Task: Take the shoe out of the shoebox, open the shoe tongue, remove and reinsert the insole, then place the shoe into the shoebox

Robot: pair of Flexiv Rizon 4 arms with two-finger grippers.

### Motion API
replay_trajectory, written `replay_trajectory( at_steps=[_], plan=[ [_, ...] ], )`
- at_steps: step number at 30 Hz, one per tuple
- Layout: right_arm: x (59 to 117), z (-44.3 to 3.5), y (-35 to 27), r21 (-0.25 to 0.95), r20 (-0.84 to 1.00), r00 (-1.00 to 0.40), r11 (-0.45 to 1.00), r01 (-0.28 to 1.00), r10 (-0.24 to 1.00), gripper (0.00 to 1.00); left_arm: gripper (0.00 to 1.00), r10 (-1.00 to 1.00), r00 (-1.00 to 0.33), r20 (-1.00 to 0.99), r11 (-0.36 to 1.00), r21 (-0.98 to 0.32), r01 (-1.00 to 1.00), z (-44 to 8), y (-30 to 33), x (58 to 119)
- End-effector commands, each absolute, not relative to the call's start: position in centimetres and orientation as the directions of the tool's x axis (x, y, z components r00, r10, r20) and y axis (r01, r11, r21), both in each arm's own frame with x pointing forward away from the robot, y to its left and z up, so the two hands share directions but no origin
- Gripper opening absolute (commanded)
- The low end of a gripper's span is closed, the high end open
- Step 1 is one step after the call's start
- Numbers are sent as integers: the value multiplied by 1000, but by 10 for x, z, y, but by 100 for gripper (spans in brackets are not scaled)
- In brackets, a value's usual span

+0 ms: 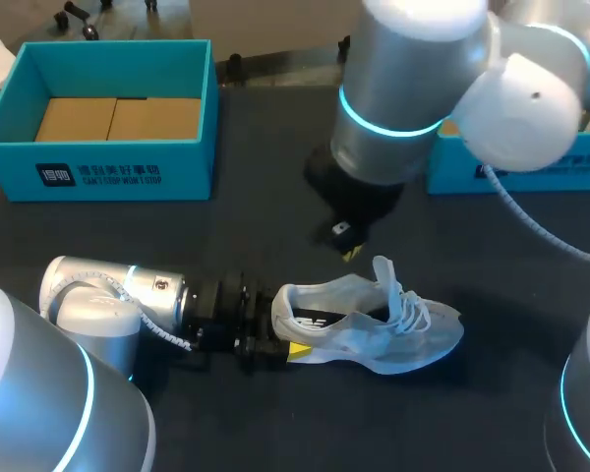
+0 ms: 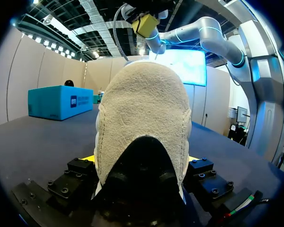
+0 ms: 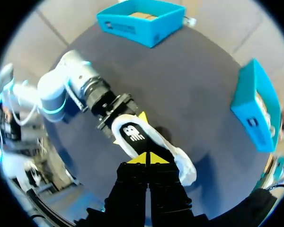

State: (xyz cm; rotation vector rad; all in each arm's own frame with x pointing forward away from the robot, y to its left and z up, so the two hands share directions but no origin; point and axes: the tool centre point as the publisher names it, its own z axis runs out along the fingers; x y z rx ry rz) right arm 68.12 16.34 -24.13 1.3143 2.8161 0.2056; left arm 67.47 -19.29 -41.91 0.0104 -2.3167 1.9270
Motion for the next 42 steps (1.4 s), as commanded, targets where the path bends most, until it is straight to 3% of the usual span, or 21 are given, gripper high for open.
replay_trajectory(
  at_steps=[1,23,42],
  plan=[
    [687,-257,189,110,-21,-973,967,228,232,0,0,77,-992,104,189,-978,-88,-420,-193,675],
    [687,-257,189,110,-21,-973,967,228,232,0,0,77,-992,104,189,-978,-88,-420,-193,675],
    [674,-314,195,87,-25,-974,971,222,224,0,0,77,-992,104,189,-978,-88,-420,-193,675]
  ],
)
